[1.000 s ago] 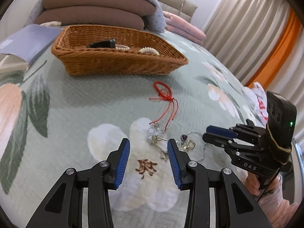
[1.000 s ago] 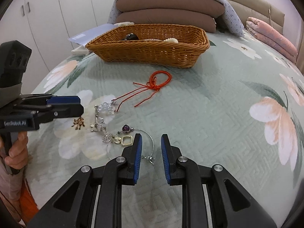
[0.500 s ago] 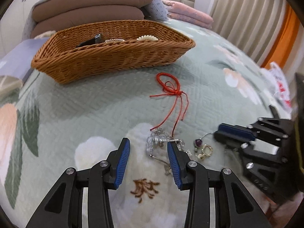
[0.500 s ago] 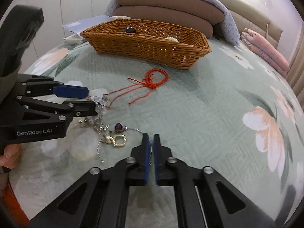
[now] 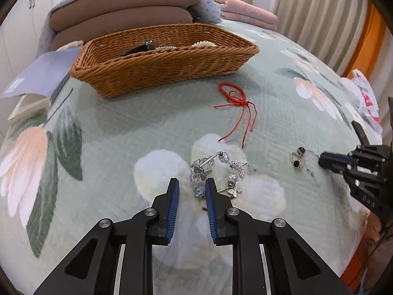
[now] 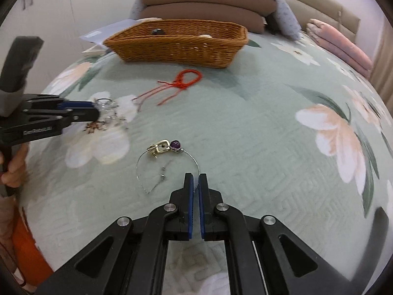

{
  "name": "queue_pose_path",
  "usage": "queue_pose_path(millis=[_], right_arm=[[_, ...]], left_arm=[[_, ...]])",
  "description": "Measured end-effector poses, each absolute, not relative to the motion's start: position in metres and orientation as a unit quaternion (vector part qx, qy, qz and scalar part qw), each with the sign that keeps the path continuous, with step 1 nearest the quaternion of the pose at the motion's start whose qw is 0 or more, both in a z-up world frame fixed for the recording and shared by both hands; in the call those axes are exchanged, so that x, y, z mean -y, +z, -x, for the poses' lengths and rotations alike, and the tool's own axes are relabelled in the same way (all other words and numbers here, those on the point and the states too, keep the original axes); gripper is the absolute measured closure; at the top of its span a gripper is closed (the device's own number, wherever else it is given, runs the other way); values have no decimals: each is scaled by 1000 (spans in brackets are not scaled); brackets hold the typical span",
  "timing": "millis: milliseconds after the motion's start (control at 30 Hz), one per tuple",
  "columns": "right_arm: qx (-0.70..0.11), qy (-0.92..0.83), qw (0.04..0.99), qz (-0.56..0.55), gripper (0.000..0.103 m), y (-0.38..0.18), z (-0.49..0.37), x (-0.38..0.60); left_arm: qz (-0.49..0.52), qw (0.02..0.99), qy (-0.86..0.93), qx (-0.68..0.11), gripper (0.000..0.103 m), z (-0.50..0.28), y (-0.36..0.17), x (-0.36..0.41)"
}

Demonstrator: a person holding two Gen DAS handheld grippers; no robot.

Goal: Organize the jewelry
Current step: 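Grasp the silver charm bracelet with the left gripper while the right grasps the gold earring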

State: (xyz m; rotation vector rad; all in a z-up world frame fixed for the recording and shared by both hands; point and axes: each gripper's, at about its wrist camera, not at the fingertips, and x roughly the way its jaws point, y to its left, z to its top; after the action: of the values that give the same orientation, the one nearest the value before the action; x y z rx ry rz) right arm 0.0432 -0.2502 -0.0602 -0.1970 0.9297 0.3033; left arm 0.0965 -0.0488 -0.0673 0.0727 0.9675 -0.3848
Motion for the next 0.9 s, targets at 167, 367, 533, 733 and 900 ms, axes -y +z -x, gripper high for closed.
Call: queue_pose_path(millis=[167,367,533,733,900], right_arm=[[-451,172,869,110,90,-62,-61,247],[-437,214,864,131,75,-60,-64,236],[-436,227,857,151,75,-67,-72,228],[-429,235,859,151,76,-68,-77,226],[-425,243,858,155,76,-69,-80,223]], left_arm=[[-26,870,-187,-455,81,-97,-68,48],[-11,870,-195,-452,81,-97,-69,43],[-15,872,-194,-450,81,-96,-70,45],[-13,871,-193,-451,81,-98,-71,46],[-12,872,-193,-451,81,-100,-71,47]])
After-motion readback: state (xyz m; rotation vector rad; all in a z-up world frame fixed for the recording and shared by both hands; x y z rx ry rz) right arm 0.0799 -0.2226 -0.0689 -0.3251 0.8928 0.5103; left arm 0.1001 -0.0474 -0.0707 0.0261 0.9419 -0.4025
